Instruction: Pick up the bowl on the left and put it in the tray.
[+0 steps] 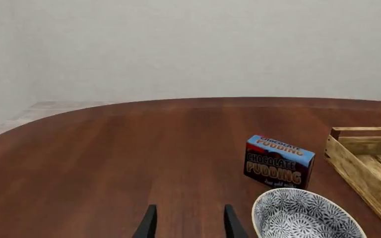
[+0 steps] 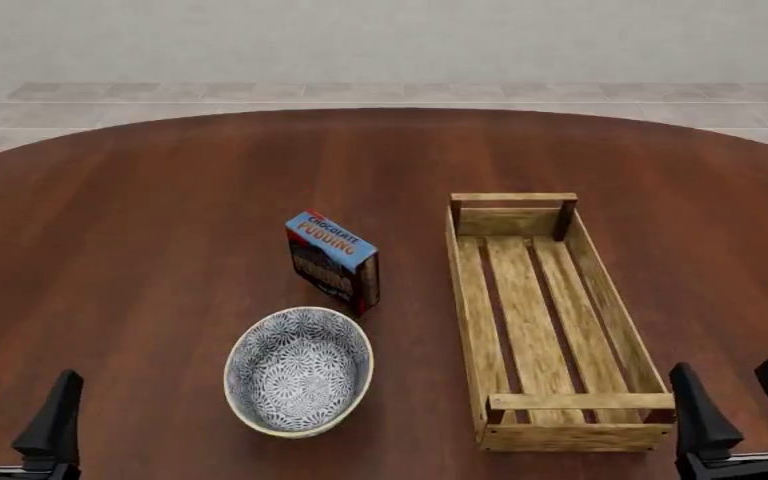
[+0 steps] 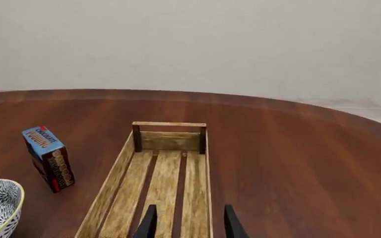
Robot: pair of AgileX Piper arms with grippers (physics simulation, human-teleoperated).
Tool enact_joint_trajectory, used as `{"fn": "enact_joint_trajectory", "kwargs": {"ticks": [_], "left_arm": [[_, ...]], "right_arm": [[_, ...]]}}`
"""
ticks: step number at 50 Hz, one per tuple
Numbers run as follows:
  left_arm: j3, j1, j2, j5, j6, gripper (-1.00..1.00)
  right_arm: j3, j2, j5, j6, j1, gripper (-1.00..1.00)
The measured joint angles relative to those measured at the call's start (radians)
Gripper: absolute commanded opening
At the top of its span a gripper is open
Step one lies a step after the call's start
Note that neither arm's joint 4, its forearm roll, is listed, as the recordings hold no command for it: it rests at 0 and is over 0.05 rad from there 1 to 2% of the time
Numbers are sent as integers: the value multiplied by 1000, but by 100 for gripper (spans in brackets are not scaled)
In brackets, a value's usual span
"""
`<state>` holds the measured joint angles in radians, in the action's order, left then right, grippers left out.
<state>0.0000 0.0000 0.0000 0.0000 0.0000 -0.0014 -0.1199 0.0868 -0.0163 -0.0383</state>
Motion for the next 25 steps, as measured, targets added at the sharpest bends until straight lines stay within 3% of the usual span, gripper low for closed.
{"fn": "enact_joint_trajectory", "kwargs": {"ticks": [25], "left_arm": [[0,0,0,0,0,100]], "right_arm": [[-28,-148,88,-27,-95,100]]}}
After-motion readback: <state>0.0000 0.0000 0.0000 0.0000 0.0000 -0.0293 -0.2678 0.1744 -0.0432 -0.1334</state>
